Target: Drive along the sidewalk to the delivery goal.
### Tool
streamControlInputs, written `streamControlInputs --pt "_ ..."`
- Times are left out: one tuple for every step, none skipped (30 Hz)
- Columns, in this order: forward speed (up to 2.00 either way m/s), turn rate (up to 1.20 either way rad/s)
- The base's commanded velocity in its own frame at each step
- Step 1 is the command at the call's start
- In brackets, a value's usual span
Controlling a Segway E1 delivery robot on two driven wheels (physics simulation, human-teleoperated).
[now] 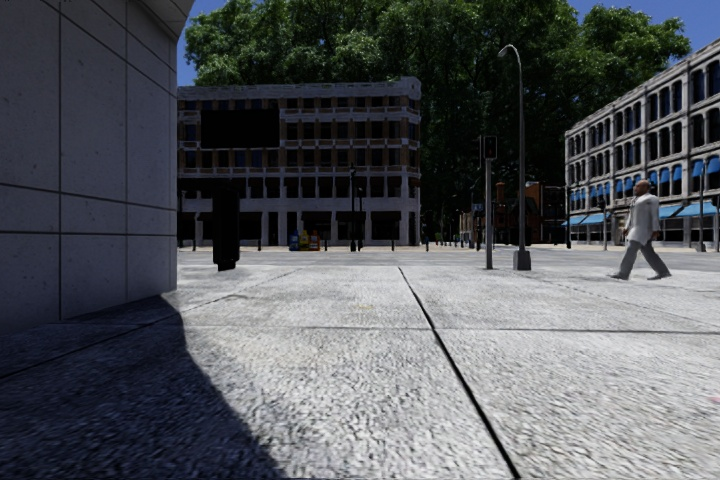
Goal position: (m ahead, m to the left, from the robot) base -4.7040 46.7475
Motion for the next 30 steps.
streamControlInputs --pt "2.00 0.00" --pt "2.00 0.00" --pt "2.00 0.00" --pt "2.00 0.00" --pt "2.00 0.00" --pt "2.00 0.00" --pt "2.00 0.00" --pt "2.00 0.00" --pt "2.00 0.00" --pt "2.00 0.00" --pt "2.00 0.00" --pt "2.00 0.00" --pt "2.00 0.04" --pt "2.00 0.19" --pt "2.00 0.29" --pt "2.00 0.48" --pt "2.00 0.56" --pt "2.00 0.57" --pt "2.00 0.58" --pt "2.00 0.58" --pt "2.00 0.53" --pt "2.00 0.53" --pt "2.00 0.00" --pt "2.00 0.00" --pt "2.00 0.00" --pt "2.00 0.00" --pt "2.00 0.00" --pt "2.00 0.00" --pt "2.00 0.00" --pt "2.00 0.00"
